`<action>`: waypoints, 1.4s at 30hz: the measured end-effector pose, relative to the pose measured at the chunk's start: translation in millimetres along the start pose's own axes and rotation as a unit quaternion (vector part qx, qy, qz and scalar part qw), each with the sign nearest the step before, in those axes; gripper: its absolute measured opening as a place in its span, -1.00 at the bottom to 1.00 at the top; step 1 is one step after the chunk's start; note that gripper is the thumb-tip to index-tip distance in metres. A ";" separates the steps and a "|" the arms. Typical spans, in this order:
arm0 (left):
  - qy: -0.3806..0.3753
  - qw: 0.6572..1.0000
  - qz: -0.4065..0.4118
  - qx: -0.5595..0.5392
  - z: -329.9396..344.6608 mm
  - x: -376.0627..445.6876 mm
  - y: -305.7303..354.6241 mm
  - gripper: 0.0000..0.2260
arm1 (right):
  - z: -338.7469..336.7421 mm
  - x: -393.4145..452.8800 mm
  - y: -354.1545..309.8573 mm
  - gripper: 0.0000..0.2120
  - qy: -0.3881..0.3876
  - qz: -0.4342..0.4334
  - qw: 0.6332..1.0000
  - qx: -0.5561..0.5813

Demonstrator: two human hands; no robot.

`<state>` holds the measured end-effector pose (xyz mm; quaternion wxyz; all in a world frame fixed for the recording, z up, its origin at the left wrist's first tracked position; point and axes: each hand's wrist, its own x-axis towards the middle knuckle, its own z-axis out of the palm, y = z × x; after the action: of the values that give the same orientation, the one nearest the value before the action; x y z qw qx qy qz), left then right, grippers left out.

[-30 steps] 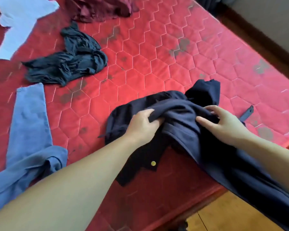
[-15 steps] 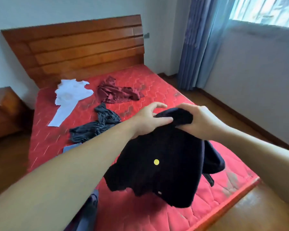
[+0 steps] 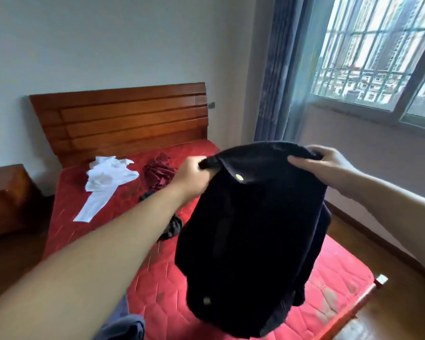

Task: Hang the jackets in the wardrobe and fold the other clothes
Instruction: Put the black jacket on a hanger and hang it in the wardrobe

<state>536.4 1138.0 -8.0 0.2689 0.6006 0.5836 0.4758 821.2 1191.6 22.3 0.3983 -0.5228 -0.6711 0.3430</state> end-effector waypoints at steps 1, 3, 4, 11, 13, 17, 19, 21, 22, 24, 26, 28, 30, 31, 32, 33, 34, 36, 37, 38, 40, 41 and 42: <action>0.014 1.000 -0.002 -0.017 -6.2 5.3 17.7 -0.79 | 3.3 -5.3 1.1 -0.76 -0.023 -0.009 0.999 -0.046; -0.009 1.000 -0.008 -0.017 -8.2 13.6 46.0 -0.81 | 20.9 -17.0 -2.6 -0.42 -0.097 -0.049 0.985 -0.133; -0.040 0.999 -0.011 0.007 -3.5 14.2 57.2 -0.80 | 34.0 -23.4 -7.3 -0.23 -0.132 -0.091 0.976 -0.146; -0.089 0.985 -0.044 0.139 20.4 8.0 68.0 -0.81 | 88.3 -79.1 -6.8 -0.04 -0.113 -0.133 0.975 -0.136; -0.098 0.983 -0.052 0.149 18.2 9.8 73.7 -0.77 | 98.4 -83.0 -5.9 -0.42 -0.079 -0.146 0.983 -0.079; -0.183 0.962 -0.014 0.200 7.2 9.2 88.6 -0.90 | 88.3 -67.6 -17.3 -0.88 -0.088 -0.032 0.995 0.041; -0.254 0.949 0.003 0.186 -10.5 7.7 89.6 -0.91 | 64.7 -62.7 -24.3 -0.89 -0.195 0.028 0.970 0.144; -0.319 0.939 -0.001 0.132 -25.2 3.4 89.3 -0.84 | 47.5 -61.2 -35.8 -0.83 -0.234 0.033 0.950 0.204; -0.336 0.938 -0.011 0.084 -29.4 1.9 87.6 -0.80 | 41.7 -59.3 -42.4 -0.77 -0.230 0.041 0.944 0.233; -0.340 0.940 -0.032 -0.022 -31.3 0.7 78.1 -0.79 | 32.8 -53.9 -59.3 -0.68 -0.189 0.077 0.938 0.279; -0.337 0.934 -0.053 -0.101 -24.5 -3.4 58.1 -0.74 | 25.6 -48.9 -76.3 -0.61 -0.168 0.110 0.932 0.302; -0.352 0.922 -0.085 -0.140 -9.3 -11.1 30.5 -0.69 | 17.6 -45.9 -88.2 -0.62 -0.164 0.119 0.927 0.315; -0.377 0.902 -0.120 -0.172 8.8 -23.2 9.9 -0.73 | 7.6 -43.9 -93.0 -0.66 -0.152 0.108 0.929 0.319; -0.382 0.894 -0.129 -0.195 16.4 -28.1 3.5 -0.72 | 1.9 -43.3 -93.7 -0.66 -0.144 0.103 0.932 0.317; -0.379 0.891 -0.131 -0.214 21.5 -30.6 0.2 -0.71 | -4.7 -41.8 -91.8 -0.65 -0.135 0.102 0.936 0.309; -0.369 0.890 -0.126 -0.238 23.2 -30.8 0.4 -0.70 | -10.9 -41.3 -89.6 -0.64 -0.126 0.110 0.941 0.295; -0.351 0.891 -0.115 -0.263 22.4 -29.0 3.2 -0.70 | -17.7 -40.0 -84.7 -0.63 -0.119 0.124 0.945 0.278; -0.293 0.904 -0.097 -0.297 13.2 -20.4 13.6 -0.69 | -30.1 -41.5 -76.0 -0.63 -0.111 0.160 0.948 0.250; -0.258 0.916 -0.091 -0.294 6.4 -14.9 20.6 -0.66 | -35.6 -43.0 -72.1 -0.63 -0.108 0.176 0.950 0.236; -0.230 0.931 -0.078 -0.272 -1.2 -10.6 28.5 -0.65 | -40.4 -43.8 -67.8 -0.62 -0.106 0.189 0.951 0.220; -0.219 0.954 -0.042 -0.201 -12.3 -5.8 45.0 -0.70 | -48.3 -45.2 -62.5 -0.58 -0.108 0.203 0.953 0.198; -0.216 0.959 -0.028 -0.183 -15.0 -5.6 52.9 -0.72 | -51.3 -45.2 -61.4 -0.57 -0.111 0.207 0.953 0.190; -0.207 0.961 -0.017 -0.184 -16.2 -5.5 60.3 -0.72 | -54.0 -45.5 -60.3 -0.55 -0.117 0.207 0.954 0.183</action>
<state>549.6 1118.4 50.1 0.4974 0.6162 0.4279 0.4357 849.8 1136.5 91.3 0.3263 -0.5247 -0.5160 0.5933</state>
